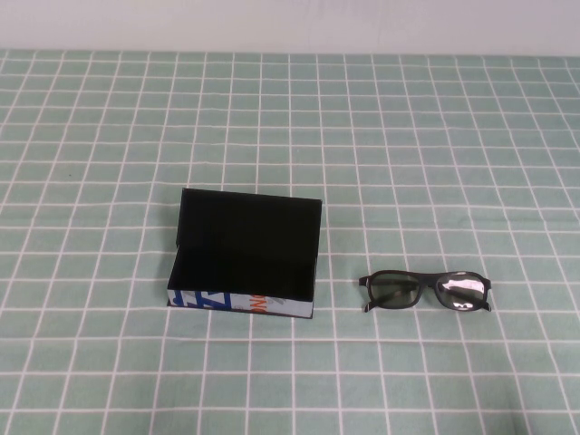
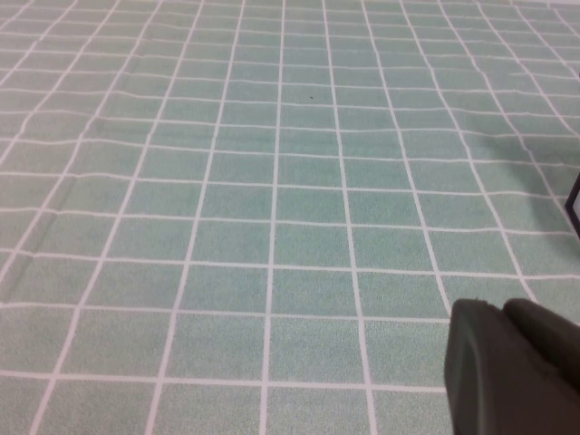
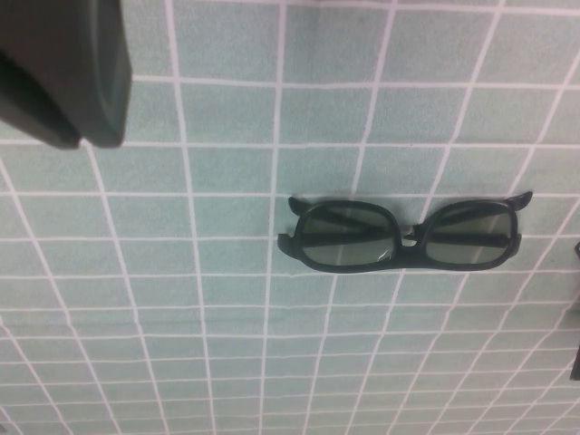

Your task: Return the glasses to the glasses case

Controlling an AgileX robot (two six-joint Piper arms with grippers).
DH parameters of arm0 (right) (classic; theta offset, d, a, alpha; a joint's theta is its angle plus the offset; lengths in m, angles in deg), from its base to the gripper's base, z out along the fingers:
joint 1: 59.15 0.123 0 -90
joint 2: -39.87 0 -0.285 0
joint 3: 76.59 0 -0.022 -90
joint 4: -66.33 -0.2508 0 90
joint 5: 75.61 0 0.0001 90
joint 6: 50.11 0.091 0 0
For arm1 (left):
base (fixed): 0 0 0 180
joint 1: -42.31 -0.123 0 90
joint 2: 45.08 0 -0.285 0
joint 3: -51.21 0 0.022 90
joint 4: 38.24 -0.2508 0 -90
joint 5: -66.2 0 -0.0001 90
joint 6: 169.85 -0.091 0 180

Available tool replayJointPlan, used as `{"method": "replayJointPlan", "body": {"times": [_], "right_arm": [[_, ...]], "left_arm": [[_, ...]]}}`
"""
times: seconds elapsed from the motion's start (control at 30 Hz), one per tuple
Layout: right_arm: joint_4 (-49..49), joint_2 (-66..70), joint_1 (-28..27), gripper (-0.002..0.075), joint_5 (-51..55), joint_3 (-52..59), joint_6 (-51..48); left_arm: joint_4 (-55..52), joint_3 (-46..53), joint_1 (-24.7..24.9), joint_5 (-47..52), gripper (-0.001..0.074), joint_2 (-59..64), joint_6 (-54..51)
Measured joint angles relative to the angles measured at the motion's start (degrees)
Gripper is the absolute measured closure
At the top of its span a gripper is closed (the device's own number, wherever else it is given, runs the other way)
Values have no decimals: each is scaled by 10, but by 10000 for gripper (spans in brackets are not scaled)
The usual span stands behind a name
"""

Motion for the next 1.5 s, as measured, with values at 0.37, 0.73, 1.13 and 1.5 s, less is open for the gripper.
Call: {"method": "replayJointPlan", "body": {"times": [0.37,0.73,1.13,1.5], "right_arm": [[0,0,0,738,0,0,0],[0,0,0,738,0,0,0],[0,0,0,738,-66,2,0],[-76,0,0,738,-486,2,0]], "left_arm": [[0,0,0,0,736,0,0],[0,0,0,0,736,0,0],[-54,0,0,-99,736,0,4],[-51,0,0,-425,736,0,9]]}}
